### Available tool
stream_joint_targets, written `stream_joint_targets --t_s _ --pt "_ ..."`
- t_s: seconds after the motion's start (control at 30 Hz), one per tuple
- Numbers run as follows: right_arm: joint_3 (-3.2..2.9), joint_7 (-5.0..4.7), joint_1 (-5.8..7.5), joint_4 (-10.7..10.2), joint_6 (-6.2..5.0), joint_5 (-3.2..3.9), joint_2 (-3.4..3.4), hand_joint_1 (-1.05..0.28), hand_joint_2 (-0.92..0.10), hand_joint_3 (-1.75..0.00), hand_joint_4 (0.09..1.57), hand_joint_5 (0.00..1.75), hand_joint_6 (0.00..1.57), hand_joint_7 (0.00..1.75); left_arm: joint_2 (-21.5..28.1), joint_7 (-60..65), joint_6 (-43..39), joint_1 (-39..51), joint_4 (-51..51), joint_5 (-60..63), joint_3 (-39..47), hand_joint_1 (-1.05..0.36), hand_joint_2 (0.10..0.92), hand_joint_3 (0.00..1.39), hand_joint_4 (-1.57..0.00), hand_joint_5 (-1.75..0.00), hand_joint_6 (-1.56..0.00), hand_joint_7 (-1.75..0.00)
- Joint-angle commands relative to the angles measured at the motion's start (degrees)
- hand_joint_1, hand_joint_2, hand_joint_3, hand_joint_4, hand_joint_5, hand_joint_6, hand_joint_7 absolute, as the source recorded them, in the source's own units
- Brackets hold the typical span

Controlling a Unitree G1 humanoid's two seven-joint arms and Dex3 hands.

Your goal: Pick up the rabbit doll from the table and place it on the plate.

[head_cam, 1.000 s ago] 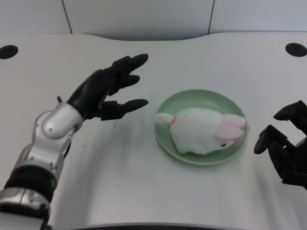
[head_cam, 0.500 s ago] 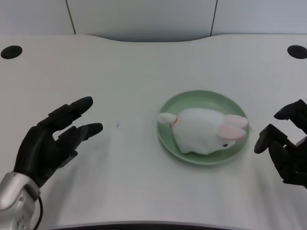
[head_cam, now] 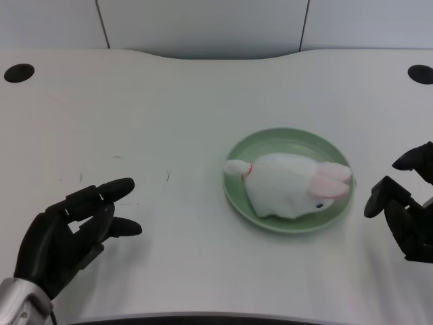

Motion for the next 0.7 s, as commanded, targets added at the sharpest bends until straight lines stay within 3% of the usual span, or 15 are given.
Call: stream_joint_targets --t_s 0.03,0.1,0.13,0.2,0.37,0.47,0.5,0.57,0.6,0.7 --pt "-0.96 0.74 -0.51 1.4 -1.18 0.31 -1.07 0.15 -0.12 -1.75 0.67 1.73 0.42 1.61 0.6 0.2 -2.2 0.1 1.1 2.0 -0.1 -0.65 0.921 0.53 -0.52 -1.52 -0.98 -0.16" --pt "-1.11 1.14 -0.86 2.1 -1.41 0.50 -1.16 0.15 -0.13 -1.75 0.66 1.73 0.42 1.61 0.7 -0.2 -3.4 -0.2 2.2 2.8 -0.4 -0.64 0.921 0.54 -0.52 -1.59 -0.76 -0.70" --pt "-1.08 1.33 -1.06 2.5 -1.98 0.14 -1.26 0.14 -0.12 -1.75 0.66 1.73 0.42 1.61 0.6 -0.2 -3.6 -0.4 2.6 3.1 -0.5 -0.64 0.921 0.55 -0.53 -1.61 -0.67 -0.91" --pt "-1.11 1.85 -1.46 3.4 -2.34 0.08 -1.47 0.12 -0.11 -1.75 0.65 1.72 0.42 1.61 0.6 0.1 -3.6 -0.9 3.4 3.5 -0.6 -0.63 0.921 0.56 -0.53 -1.64 -0.56 -1.13" --pt "-1.05 1.61 -1.94 4.1 -2.00 0.06 -1.71 0.13 -0.11 -1.75 0.64 1.72 0.42 1.61 0.5 -0.1 -4.9 -1.4 5.0 4.1 -0.7 -0.63 0.921 0.58 -0.51 -1.66 -0.52 -1.21" --pt "-1.36 2.75 -3.20 6.7 -4.04 0.16 -1.28 0.12 -0.08 -1.75 0.67 1.73 0.44 1.62 0.4 0.7 -5.9 -2.1 6.5 5.3 -0.8 -0.65 0.921 0.57 -0.52 -1.69 -0.52 -1.25" --pt "-1.25 2.73 -3.40 6.9 -3.97 0.02 -1.44 0.12 -0.08 -1.75 0.67 1.73 0.44 1.61 0.3 0.8 -5.8 -2.3 6.7 5.4 -0.7 -0.65 0.921 0.57 -0.52 -1.69 -0.52 -1.26" --pt "-1.07 2.57 -3.51 7.0 -3.68 -0.17 -1.70 0.13 -0.10 -1.75 0.68 1.73 0.45 1.61 0.2 0.8 -5.7 -2.4 7.0 5.4 -0.5 -0.65 0.921 0.56 -0.52 -1.69 -0.51 -1.27" --pt "-0.90 2.26 -3.55 7.0 -4.29 -0.62 -1.44 0.15 -0.10 -1.75 0.68 1.72 0.45 1.61 0.3 0.4 -5.6 -2.6 7.4 5.0 -0.3 -0.65 0.921 0.56 -0.52 -1.69 -0.51 -1.27" --pt "-0.54 0.88 -3.55 6.4 -3.98 -1.36 -1.11 0.21 -0.13 -1.75 0.70 1.72 0.44 1.60 0.5 -0.1 -5.2 -2.9 7.9 4.5 0.2 -0.65 0.921 0.54 -0.51 -1.70 -0.50 -1.28"
